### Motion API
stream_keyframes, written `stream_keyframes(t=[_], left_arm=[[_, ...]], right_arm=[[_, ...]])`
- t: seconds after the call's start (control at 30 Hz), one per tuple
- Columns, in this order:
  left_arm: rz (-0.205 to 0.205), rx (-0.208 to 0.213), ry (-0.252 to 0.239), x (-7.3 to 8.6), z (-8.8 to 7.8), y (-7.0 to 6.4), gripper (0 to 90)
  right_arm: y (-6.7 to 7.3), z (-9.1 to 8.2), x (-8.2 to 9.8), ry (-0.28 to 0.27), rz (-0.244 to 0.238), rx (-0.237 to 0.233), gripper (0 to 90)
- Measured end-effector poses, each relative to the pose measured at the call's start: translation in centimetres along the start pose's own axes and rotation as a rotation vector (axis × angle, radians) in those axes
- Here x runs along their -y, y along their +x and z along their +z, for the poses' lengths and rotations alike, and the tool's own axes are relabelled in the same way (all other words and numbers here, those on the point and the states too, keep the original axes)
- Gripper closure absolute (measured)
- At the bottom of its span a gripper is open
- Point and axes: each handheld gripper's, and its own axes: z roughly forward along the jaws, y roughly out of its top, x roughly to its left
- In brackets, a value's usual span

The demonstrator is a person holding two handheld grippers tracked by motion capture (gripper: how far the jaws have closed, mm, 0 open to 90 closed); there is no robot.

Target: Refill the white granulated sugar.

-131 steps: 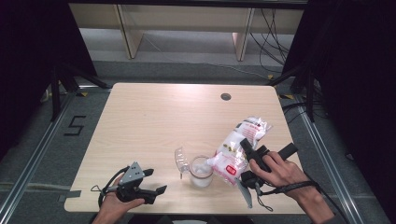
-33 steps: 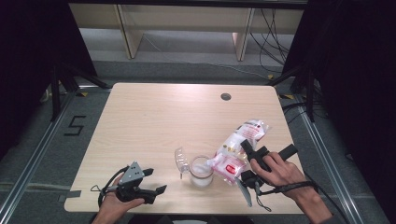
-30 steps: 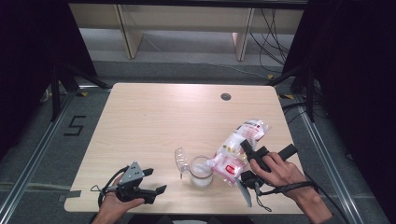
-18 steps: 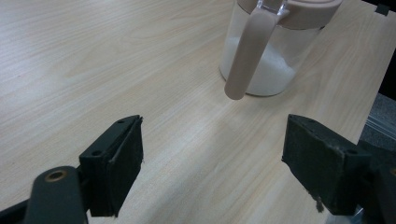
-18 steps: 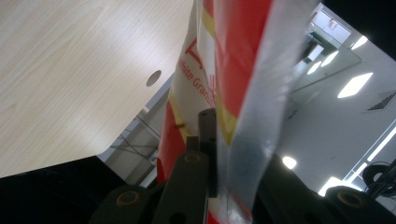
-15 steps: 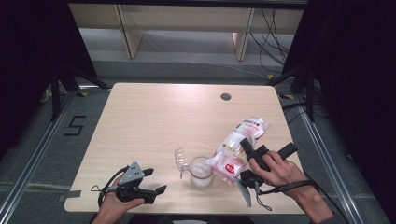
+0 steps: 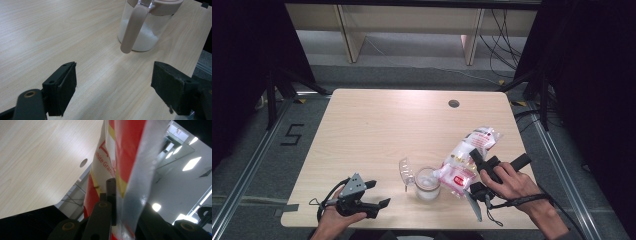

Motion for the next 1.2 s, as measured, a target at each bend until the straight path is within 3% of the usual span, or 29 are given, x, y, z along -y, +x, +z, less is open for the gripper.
stream_keyframes(t=[0.07, 0.1, 0.17, 0.23, 0.27, 0.37, 0.4, 0.73, 0.9, 0.93, 1.03, 1.07, 1.2], left_arm=[[-0.001, 0.000, 0.000, 0.0, 0.0, 0.0, 19.8], [-0.028, 0.000, -0.001, 0.1, 0.1, -0.1, 19.8], [0.000, 0.000, 0.000, 0.0, 0.0, 0.0, 19.8], [-0.001, 0.000, 0.000, 0.0, 0.0, 0.0, 19.8], [-0.027, 0.000, -0.001, 0.1, 0.1, -0.1, 19.8], [-0.004, -0.001, 0.000, 0.0, 0.0, 0.0, 19.8], [-0.008, -0.001, -0.001, 0.0, 0.0, 0.0, 19.8], [-0.005, 0.001, -0.001, 0.0, 0.1, 0.0, 19.8], [-0.004, 0.000, -0.001, 0.0, 0.1, 0.0, 19.7], [-0.004, 0.001, 0.000, 0.0, 0.1, 0.0, 19.7], [-0.005, 0.000, -0.001, 0.0, 0.1, 0.0, 19.7], [-0.006, 0.000, -0.001, 0.0, 0.1, 0.0, 19.7], [-0.009, -0.001, 0.000, 0.0, 0.1, -0.1, 19.7]], right_arm=[[0.0, 0.1, 0.0, -0.010, -0.013, -0.009, 88.8], [0.2, 0.0, -0.1, -0.005, 0.011, -0.014, 88.8], [0.2, 0.1, 0.0, -0.012, 0.013, -0.017, 88.8], [0.4, 0.1, -0.1, -0.010, 0.019, -0.008, 88.8], [0.6, 0.2, -0.1, -0.012, 0.034, -0.008, 88.8], [0.7, 0.2, -0.1, -0.017, 0.036, -0.010, 88.8], [0.6, 0.2, 0.0, -0.025, 0.018, -0.004, 88.8], [0.9, 0.0, -0.3, -0.031, 0.051, 0.000, 88.9], [0.9, -0.1, -0.2, -0.045, 0.094, 0.012, 88.9], [1.3, -0.1, -0.4, -0.056, 0.163, 0.013, 88.9], [1.3, 0.0, -0.5, -0.070, 0.149, 0.022, 88.9], [1.5, 0.0, -0.6, -0.072, 0.179, 0.020, 88.9], [1.8, 0.1, -0.6, -0.077, 0.209, 0.019, 88.9]])
